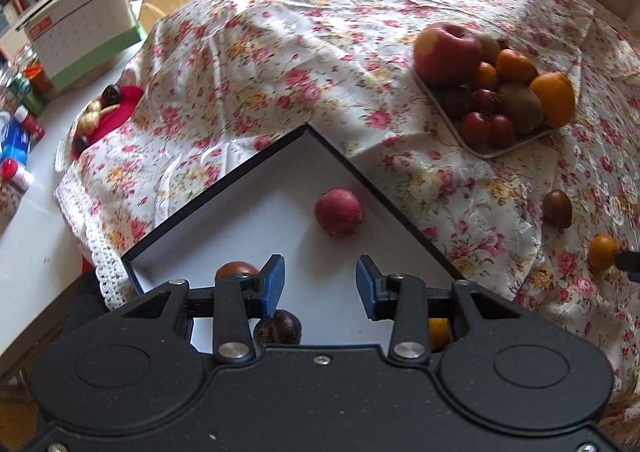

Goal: Organize fruits
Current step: 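Move both open tools from the box back to the loose fruits, then close the left tool on a dark brown tomato while the right tool grasps an orange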

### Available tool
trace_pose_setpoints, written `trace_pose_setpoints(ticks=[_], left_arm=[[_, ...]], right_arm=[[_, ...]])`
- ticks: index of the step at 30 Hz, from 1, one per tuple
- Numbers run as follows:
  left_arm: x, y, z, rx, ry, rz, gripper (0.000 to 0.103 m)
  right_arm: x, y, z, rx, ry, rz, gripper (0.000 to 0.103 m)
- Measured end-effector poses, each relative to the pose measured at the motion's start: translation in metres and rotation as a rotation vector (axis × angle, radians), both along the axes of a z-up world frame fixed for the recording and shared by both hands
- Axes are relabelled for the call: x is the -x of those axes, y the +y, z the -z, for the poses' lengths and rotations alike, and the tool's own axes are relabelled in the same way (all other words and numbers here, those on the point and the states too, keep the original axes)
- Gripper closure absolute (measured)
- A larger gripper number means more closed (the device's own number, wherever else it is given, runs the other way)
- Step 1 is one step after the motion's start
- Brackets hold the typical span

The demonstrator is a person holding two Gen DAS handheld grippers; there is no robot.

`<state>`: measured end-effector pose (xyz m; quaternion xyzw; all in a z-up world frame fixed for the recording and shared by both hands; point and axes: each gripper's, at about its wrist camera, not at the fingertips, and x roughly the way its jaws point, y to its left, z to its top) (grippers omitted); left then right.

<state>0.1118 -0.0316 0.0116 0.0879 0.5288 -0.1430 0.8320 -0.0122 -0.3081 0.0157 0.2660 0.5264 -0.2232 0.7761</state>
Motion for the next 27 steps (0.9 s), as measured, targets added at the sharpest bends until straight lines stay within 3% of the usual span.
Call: trace_pose_setpoints(ticks=[10, 14, 17, 18, 19, 22, 24, 27], left_arm=[[0.013, -0.027, -0.008, 0.031, -0.027, 0.113, 0.055], [0.018, -0.051, -0.012, 0.058, -0.021, 0.16, 0.055], [0.022, -0.075, -0.014, 0.092, 0.001, 0.193, 0.055], [0.023, -0.086, -0.014, 0.105, 0.01, 0.206, 0.055], [0.024, -0.097, -0.014, 0.119, 0.019, 0.218, 0.055], [0.023, -0.128, -0.009, 0.136, 0.045, 0.237, 0.055], [0.022, -0.146, -0.005, 0.144, 0.066, 0.247, 0.055], [0.017, -0.169, 0.005, 0.153, 0.105, 0.253, 0.055]], right_arm=[[-0.018, -0.004, 0.036, 0.018, 0.067, 0.012, 0.063], [-0.017, -0.001, 0.035, 0.046, 0.043, -0.022, 0.071], [-0.011, -0.003, 0.024, 0.07, 0.017, -0.03, 0.08], [-0.008, -0.005, 0.02, 0.066, 0.011, -0.03, 0.096], [-0.006, -0.01, 0.017, 0.054, 0.009, -0.026, 0.1], [0.001, -0.025, 0.012, 0.032, -0.015, 0.004, 0.095], [0.005, -0.035, 0.013, 0.027, -0.027, 0.021, 0.086], [0.013, -0.051, 0.014, 0.026, -0.03, 0.053, 0.086]])
